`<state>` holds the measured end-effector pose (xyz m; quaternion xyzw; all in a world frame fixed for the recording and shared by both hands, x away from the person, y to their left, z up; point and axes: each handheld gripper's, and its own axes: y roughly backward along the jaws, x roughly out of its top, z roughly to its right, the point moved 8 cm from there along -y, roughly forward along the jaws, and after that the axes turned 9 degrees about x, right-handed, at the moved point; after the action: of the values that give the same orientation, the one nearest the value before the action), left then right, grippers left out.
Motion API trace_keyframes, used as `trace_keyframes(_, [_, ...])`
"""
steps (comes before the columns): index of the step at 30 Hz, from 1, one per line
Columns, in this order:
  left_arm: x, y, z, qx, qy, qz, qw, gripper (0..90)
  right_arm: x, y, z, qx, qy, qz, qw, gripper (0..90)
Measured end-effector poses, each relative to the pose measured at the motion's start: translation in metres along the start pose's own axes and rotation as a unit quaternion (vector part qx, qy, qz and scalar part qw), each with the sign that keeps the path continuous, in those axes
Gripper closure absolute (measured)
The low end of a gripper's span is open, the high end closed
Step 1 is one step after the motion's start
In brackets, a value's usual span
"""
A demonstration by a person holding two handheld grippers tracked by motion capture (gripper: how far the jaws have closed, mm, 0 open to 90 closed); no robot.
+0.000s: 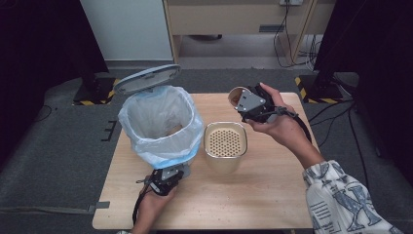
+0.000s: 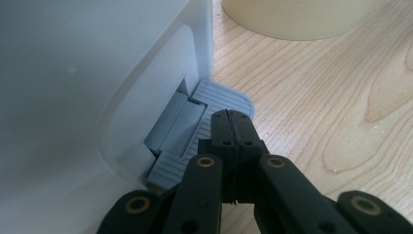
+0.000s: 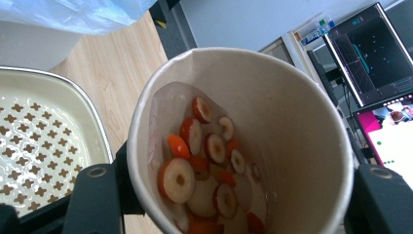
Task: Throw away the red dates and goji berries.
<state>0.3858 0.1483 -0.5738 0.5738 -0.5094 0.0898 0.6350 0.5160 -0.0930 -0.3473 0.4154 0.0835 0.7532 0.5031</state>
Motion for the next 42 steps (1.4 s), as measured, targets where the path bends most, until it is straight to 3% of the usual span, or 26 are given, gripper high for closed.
trace_keyframes(12, [0.000,0.000,0.000,0.000,0.000,0.000,1.0000,89.3,0.005,0.003,0.002,-0.007,0.022,-0.008,0.9997,34.9])
trace_keyframes(13, [-0.001,0.001,-0.002,0.002,-0.012,-0.008,0.9999,89.4,0.006,0.004,0.002,-0.008,0.022,-0.008,0.9997,34.9])
trace_keyframes(31, [0.000,0.000,-0.001,0.002,-0.001,-0.003,1.0000,89.4,0.017,0.012,0.005,-0.020,0.071,-0.030,0.9968,34.9])
trace_keyframes(42, [-0.001,0.000,-0.002,0.001,-0.003,-0.005,1.0000,89.3,0.022,0.014,0.008,-0.023,0.078,-0.030,0.9962,34.9])
